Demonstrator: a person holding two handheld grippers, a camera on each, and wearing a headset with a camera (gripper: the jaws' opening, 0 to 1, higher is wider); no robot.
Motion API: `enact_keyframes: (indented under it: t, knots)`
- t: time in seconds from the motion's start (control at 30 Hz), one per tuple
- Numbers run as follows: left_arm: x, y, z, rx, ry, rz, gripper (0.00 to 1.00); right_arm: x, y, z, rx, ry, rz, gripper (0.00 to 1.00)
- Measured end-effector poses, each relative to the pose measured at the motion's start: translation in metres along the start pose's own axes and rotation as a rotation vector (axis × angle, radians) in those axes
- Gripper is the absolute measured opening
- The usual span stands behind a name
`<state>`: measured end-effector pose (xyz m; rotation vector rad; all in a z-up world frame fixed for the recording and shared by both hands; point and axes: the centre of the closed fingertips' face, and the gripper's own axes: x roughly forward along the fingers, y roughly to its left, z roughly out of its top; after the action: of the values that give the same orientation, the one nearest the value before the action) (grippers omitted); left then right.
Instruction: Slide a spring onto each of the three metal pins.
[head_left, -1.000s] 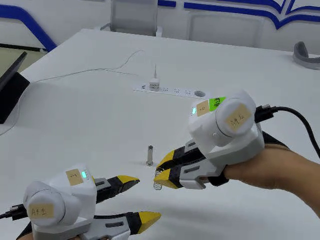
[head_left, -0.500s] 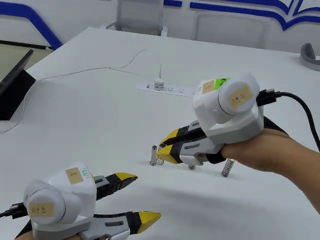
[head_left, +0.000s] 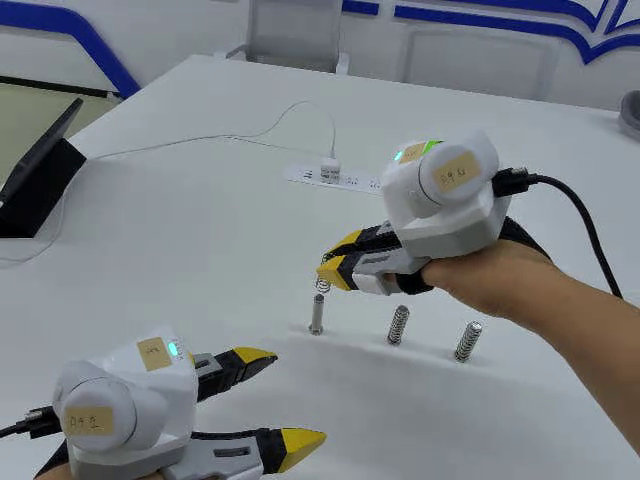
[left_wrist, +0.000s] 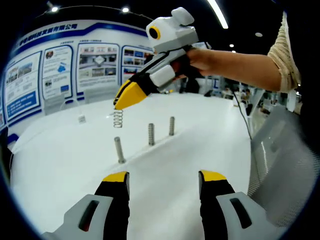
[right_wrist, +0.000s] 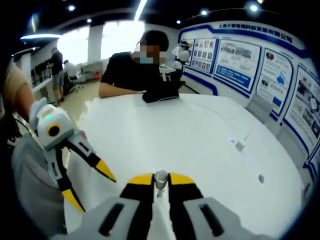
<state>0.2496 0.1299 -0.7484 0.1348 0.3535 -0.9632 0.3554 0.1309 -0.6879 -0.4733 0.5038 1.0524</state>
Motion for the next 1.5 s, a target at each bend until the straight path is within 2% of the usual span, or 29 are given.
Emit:
enact_keyframes:
  t: [0.17,0.43,0.87,1.5]
  knots:
    - [-0.001,0.001,0.0,-0.004,0.001,0.002,0.56,0.01,-0.002,-0.008,0.013,0.023,0.007,0.12]
    - [-0.003,0.003,-0.004,-0.009,0.011,0.005,0.56,0.017,-0.003,-0.016,0.028,0.044,0.011,0.12]
    - [-0.003,0.004,-0.005,-0.016,0.009,0.01,0.56,0.03,-0.004,-0.033,0.072,0.056,0.009,0.12]
    - [-0.001,0.008,-0.003,-0.021,0.003,0.014,0.55,0.046,-0.001,-0.054,0.095,0.092,0.013,0.12]
